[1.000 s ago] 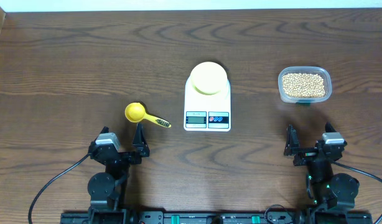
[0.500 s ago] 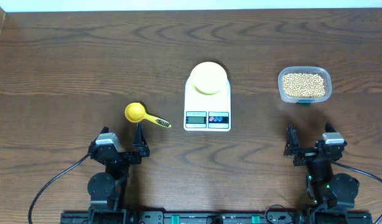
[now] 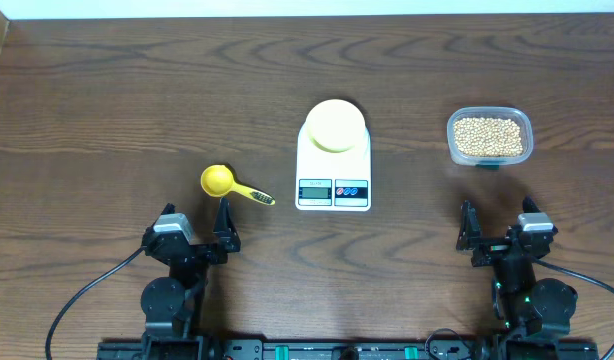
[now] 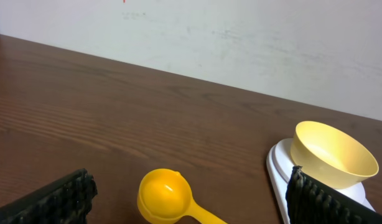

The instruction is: Scoop item into bowl and weigh 50g on scale

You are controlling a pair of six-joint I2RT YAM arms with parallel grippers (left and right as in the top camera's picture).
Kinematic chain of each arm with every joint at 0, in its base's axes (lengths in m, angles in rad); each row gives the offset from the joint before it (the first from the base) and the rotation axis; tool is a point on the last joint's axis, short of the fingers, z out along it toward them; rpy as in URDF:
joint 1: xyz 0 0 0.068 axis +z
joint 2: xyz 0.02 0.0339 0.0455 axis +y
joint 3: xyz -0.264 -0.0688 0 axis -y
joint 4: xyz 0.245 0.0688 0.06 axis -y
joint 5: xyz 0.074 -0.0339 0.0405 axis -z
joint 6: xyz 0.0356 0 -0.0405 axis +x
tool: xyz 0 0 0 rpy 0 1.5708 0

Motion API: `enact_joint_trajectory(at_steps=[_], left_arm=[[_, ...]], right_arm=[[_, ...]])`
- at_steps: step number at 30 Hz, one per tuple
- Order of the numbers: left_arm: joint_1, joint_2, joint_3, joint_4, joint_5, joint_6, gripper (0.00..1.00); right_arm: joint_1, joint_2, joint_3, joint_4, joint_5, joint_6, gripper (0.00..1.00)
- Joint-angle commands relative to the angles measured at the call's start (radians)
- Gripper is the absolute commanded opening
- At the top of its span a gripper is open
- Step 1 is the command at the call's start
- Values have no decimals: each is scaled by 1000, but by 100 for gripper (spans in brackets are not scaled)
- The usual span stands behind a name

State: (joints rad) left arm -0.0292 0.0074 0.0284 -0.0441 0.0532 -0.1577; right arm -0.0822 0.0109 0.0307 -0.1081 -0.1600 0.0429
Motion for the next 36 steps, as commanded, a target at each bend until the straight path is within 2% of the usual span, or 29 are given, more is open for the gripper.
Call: enact_joint_trajectory(at_steps=[1, 30, 36], left_arm=[[-3, -1, -24, -23, -13, -5, 100], [-3, 3, -20, -23, -38, -5, 100], [-3, 3, 75, -124, -39, -5, 100]], right_arm=[[-2, -6, -5, 0, 4, -7, 99], [-2, -6, -5, 0, 4, -7, 99], [-2, -6, -5, 0, 4, -7, 99]])
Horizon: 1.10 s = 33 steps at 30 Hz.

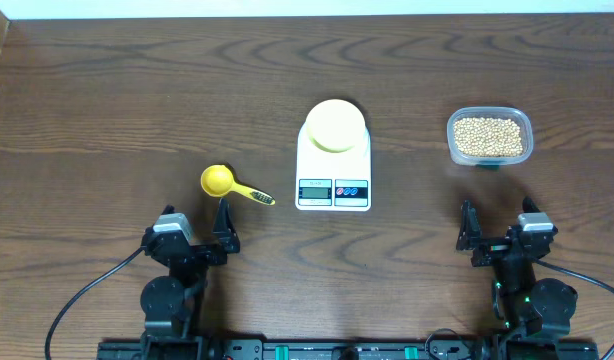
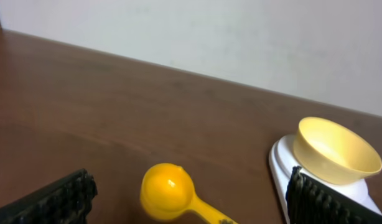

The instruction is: Scoop item into bowl and weigh 50g on scale

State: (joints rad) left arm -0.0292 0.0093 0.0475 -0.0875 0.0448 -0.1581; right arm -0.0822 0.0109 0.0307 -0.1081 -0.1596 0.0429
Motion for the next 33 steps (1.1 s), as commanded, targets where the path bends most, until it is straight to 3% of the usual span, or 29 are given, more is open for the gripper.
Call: enact_joint_trajectory(at_steps=[1, 6, 12, 17, 24, 27, 30, 33], left_arm=[[-3, 2, 82, -124, -30, -5, 100], [-3, 12, 207, -326, -31, -39, 100], [-3, 122, 341, -422, -31, -63, 100], [-3, 297, 469, -489, -30, -73, 100], [-3, 599, 735, -715, -21, -73, 100], [-3, 675, 829, -765, 108, -73, 100], [-3, 713, 853, -748, 391, -72, 100], [-3, 732, 853, -742, 423, -106, 100]], right_arm=[[-2, -6, -5, 0, 3, -7, 99], [-2, -6, -5, 0, 3, -7, 99], [-2, -6, -5, 0, 3, -7, 99], [-2, -6, -5, 0, 3, -7, 99], [-2, -6, -5, 0, 3, -7, 99], [-2, -6, -5, 0, 3, -7, 99], [-2, -6, -5, 0, 3, -7, 99], [-2, -6, -5, 0, 3, -7, 99]])
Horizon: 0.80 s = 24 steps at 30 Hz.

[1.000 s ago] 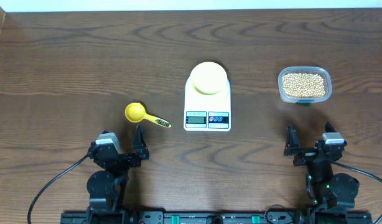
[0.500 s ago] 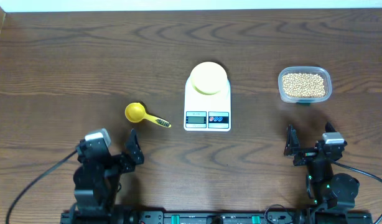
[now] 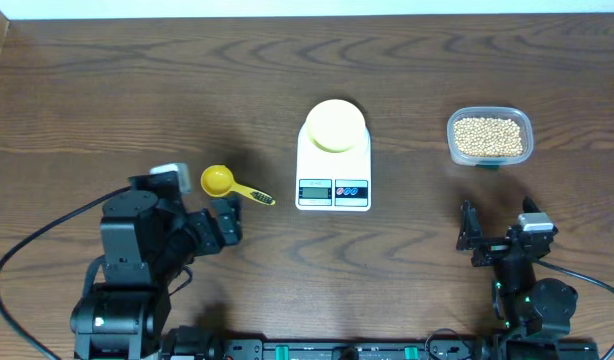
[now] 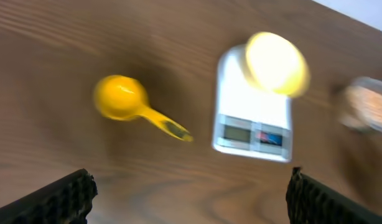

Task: Scoop item into bowl and weigh 50g on scale
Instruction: 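Move the left gripper forward over the yellow scoop's bowl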

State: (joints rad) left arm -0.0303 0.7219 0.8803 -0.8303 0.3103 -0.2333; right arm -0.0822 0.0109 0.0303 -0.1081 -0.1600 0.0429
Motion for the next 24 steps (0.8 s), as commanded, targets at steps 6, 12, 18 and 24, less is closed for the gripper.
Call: enact_joint_trajectory(at_steps=[6, 12, 18, 24], left_arm=[[-2, 43, 19, 37, 168, -35, 100], [-2, 93, 20, 8, -218, -369, 100], [-2, 226, 19, 3, -403, -612, 99], [-2, 433, 20, 82, -415, -671, 92]], right_arm=[[-2, -6, -5, 0, 4, -7, 99], [-2, -6, -5, 0, 4, -7, 99], [-2, -6, -5, 0, 3, -7, 99], [-2, -6, -5, 0, 4, -7, 99]])
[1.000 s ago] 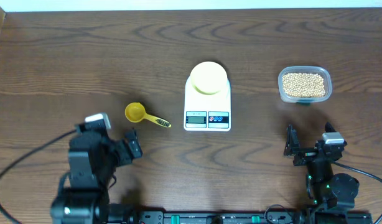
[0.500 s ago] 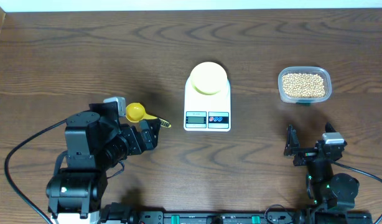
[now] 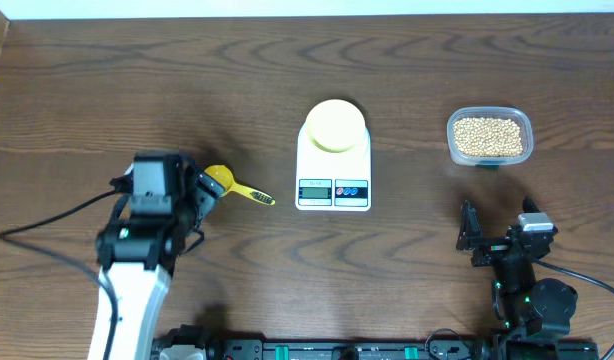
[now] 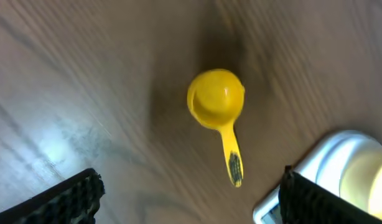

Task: Scoop item into bowl and weigh 50g on scale
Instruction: 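Move the left gripper forward over the yellow scoop's bowl, then close the left gripper on the yellow scoop's bowl and lift it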

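Note:
The yellow scoop point(image 3: 220, 179) lies on the table left of the scale, cup to the left and handle pointing right; in the left wrist view the scoop point(image 4: 217, 102) is straight below the camera. My left gripper point(image 3: 203, 192) hangs over it, open, with both fingers point(image 4: 61, 200) spread wide and nothing between them. A cream bowl point(image 3: 334, 125) stands on the white scale point(image 3: 333, 190). At the right is the clear tub of soybeans point(image 3: 489, 137). My right gripper point(image 3: 495, 228) rests open near the front edge.
Dark wooden table point(image 3: 107, 90) with a white wall along its far edge. The scale's corner point(image 4: 306, 177) shows beside my right-hand finger in the left wrist view. Cables trail from the arm bases at the front.
My left arm has moved further from the front edge, and its gripper now sits right above the scoop, looking down at it. It is still open. The right arm has not moved.
Both arms rested at the front edge with open grippers, the left wrist camera looking low across the table at the scoop and bowl. The left arm then stood raised beside the scoop, and now hovers over it. Scoop, bowl, scale and tub have stayed put.

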You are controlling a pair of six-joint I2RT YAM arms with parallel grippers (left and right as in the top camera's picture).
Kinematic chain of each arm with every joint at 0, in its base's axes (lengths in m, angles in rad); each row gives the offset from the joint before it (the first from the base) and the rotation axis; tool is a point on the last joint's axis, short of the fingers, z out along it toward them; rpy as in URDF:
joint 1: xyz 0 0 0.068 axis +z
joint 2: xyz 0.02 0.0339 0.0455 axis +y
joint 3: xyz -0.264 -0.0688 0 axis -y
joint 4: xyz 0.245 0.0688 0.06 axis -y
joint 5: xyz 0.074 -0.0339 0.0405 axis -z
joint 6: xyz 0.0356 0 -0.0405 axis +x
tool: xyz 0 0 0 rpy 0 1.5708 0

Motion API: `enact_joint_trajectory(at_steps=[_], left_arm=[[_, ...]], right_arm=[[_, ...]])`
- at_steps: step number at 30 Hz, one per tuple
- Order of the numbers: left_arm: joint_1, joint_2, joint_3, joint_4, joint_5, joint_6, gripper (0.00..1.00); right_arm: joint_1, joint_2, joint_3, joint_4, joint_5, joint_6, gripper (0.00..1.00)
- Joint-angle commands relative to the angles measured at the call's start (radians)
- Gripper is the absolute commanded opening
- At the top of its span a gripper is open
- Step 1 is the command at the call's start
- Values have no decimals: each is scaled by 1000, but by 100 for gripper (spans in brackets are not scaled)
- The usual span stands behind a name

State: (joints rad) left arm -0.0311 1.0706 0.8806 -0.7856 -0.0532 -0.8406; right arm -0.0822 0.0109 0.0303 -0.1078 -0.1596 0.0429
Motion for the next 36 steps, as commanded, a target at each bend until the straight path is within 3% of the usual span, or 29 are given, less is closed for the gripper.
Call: enact_joint_trajectory(at_steps=[1, 16, 26, 36], left_arm=[[-1, 130, 19, 66, -52, -64, 92], [-1, 502, 19, 267, -52, -101, 75], [-1, 604, 19, 347, -53, -101, 68], [-1, 623, 19, 355, -52, -108, 52]], right_arm=[[-2, -6, -5, 0, 3, -7, 99], [-2, -6, -5, 0, 3, -7, 99], [-2, -6, -5, 0, 3, -7, 99], [-2, -6, -5, 0, 3, -7, 99]])
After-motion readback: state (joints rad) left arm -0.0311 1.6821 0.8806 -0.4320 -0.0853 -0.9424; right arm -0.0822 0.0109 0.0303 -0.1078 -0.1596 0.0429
